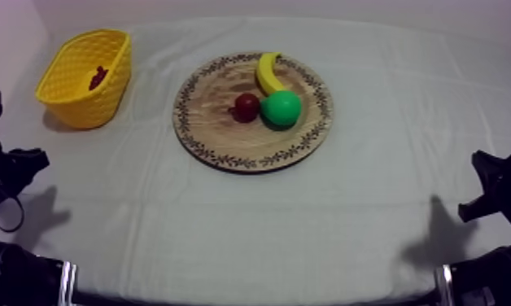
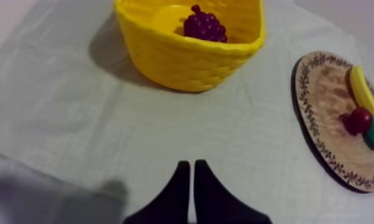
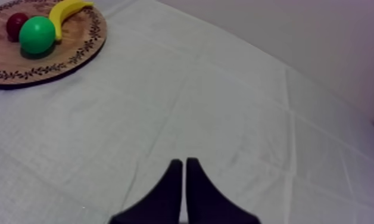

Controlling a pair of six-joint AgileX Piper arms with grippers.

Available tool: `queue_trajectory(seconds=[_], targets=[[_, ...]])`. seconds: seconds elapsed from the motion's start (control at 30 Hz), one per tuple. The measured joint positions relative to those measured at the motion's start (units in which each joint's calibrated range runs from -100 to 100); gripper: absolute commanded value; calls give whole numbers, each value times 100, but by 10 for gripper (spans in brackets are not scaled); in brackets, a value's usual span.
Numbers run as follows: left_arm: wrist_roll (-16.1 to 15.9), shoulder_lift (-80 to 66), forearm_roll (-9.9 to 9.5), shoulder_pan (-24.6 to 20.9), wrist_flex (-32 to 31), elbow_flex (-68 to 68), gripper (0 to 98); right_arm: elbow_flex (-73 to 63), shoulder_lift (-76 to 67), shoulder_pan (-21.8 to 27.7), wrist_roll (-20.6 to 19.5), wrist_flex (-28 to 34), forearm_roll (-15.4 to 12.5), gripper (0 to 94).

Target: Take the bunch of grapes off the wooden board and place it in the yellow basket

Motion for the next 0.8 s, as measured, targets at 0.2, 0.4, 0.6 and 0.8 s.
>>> queue_trajectory(seconds=[0.2,0.4,0.6,0.8], targets=[[16,-1006,-75,-10,95,505,0,0,0,-4,0,0,0,3],[3,-1684,-87,-65,163,543,0,0,0,-8,0,0,0,3],[217,-2266,-93,-73,97,615,0,0,0,-8,0,0,0,3],[245,-2721,-98,-150,-70,720,1,0,0,-8,0,0,0,3]])
